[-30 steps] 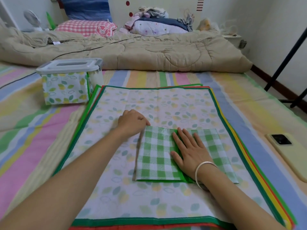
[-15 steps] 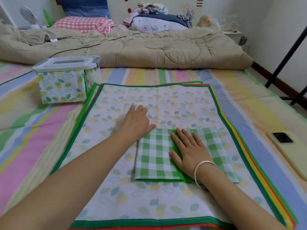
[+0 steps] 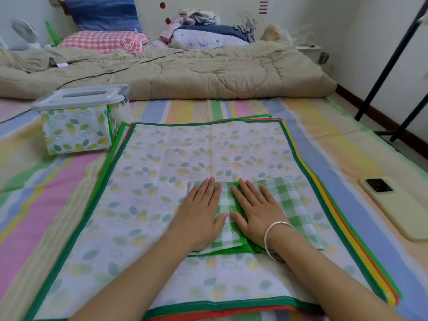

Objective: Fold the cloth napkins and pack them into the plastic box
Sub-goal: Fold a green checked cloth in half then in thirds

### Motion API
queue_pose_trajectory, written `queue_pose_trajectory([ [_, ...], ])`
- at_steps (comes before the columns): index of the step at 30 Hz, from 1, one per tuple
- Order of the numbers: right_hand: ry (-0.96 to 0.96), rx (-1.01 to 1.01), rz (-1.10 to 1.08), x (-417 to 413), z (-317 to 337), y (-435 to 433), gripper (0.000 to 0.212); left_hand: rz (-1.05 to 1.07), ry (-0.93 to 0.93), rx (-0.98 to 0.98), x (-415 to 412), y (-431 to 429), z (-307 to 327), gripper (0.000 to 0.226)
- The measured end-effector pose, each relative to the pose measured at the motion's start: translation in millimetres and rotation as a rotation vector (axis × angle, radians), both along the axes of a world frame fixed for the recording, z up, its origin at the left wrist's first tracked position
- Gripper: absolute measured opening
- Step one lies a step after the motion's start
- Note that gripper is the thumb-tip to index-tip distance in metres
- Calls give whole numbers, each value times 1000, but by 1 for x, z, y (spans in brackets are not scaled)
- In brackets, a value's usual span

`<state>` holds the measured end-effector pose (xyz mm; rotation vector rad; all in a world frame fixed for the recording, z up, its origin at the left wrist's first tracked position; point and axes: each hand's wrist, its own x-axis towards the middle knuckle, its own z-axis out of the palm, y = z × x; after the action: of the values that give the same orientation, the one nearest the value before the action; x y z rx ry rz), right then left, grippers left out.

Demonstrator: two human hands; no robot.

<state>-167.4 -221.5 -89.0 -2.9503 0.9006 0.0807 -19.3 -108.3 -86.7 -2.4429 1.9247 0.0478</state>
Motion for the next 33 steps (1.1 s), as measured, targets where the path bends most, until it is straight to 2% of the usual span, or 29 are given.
queue_pose_trajectory([
  [3,-14,4,10,-1,1,0,110,-93,-69,-51,-20,-3,14,66],
  [5,-29,17,15,-2,3,0,97,-171,44,-51,-33,-4,17,69],
  [7,-36,29,21,-3,4,0,84,-158,232,-76,-38,-3,19,66],
  [10,-56,41,15,-3,4,-1,87,-131,348,-111,-38,1,16,66],
  [16,-89,38,3,-7,3,-5,85,-172,203,-56,-39,3,7,82],
  [18,-102,57,-3,-8,3,-6,82,-168,206,-66,-38,3,5,87],
  [21,-251,269,-43,-9,7,-8,70,-164,225,-67,-39,4,6,88],
  [24,-508,596,-131,-13,12,-12,72,-175,198,-28,-40,4,11,84],
  [26,-661,757,-193,-16,20,-12,57,-177,173,-10,-41,3,12,80],
  [28,-812,837,-279,-18,29,-11,44,-172,166,-10,-41,3,13,78],
  [30,-930,811,-408,-22,40,-11,40,-167,160,-4,-41,3,13,78],
  [31,-938,735,-466,-26,44,-11,36,-167,155,0,-41,2,13,78],
  [32,-874,594,-512,-33,47,-11,32,-167,148,5,-41,2,13,78],
  [33,-731,389,-556,-41,51,-10,30,-169,141,11,-40,1,12,79],
])
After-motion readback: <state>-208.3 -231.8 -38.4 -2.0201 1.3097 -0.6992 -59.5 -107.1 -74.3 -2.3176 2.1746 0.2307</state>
